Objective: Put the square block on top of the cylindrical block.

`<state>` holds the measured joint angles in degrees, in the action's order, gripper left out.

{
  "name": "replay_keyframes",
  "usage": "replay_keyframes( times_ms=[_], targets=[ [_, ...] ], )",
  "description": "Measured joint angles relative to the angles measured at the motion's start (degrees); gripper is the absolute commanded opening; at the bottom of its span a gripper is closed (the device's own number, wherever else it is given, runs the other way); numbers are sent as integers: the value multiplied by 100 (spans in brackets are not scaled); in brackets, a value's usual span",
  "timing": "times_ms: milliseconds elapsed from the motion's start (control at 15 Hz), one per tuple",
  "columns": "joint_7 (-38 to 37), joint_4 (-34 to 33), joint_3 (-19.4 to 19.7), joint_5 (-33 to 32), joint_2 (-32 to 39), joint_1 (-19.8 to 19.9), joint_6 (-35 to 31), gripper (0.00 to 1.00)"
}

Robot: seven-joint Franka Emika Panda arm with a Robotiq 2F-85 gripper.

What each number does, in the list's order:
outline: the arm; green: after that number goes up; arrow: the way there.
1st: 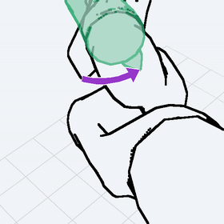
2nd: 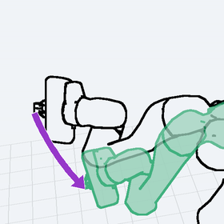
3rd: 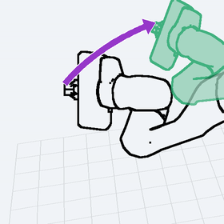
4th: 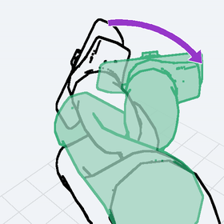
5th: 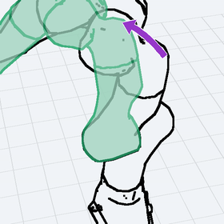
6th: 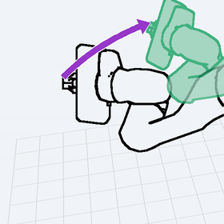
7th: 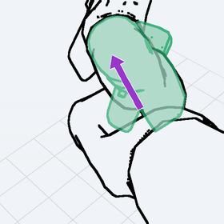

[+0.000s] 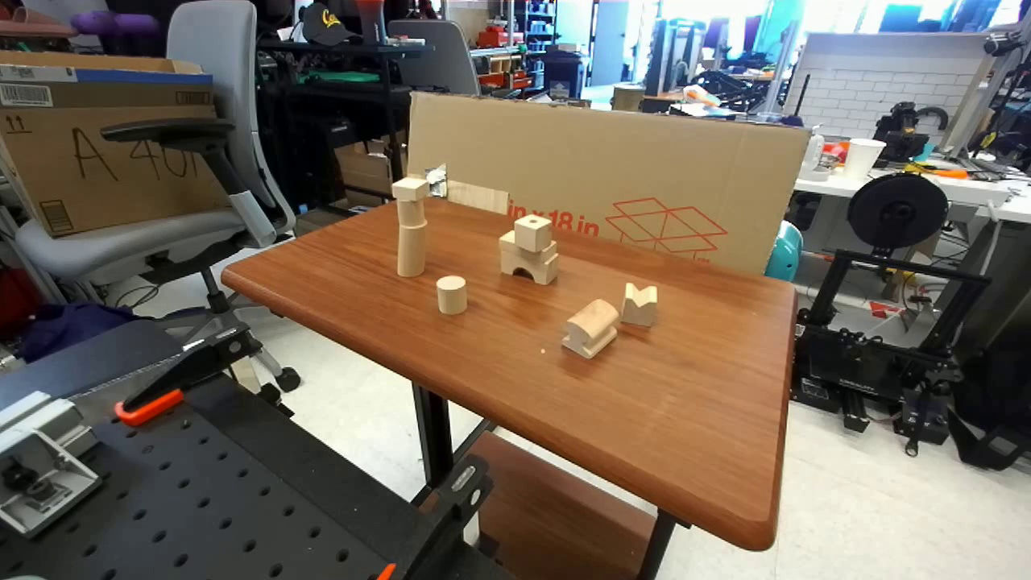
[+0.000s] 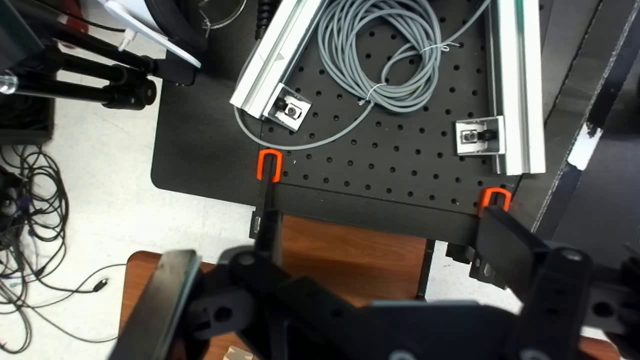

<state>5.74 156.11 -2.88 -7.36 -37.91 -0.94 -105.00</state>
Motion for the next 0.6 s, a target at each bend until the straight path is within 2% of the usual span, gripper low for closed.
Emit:
replay_keyframes(
  times_ms=[200, 600],
  targets=[
    [-264, -350, 66, 221, 608, 4, -281, 100],
    [-959, -1101, 174, 318, 2142, 166, -1920, 100]
  ],
)
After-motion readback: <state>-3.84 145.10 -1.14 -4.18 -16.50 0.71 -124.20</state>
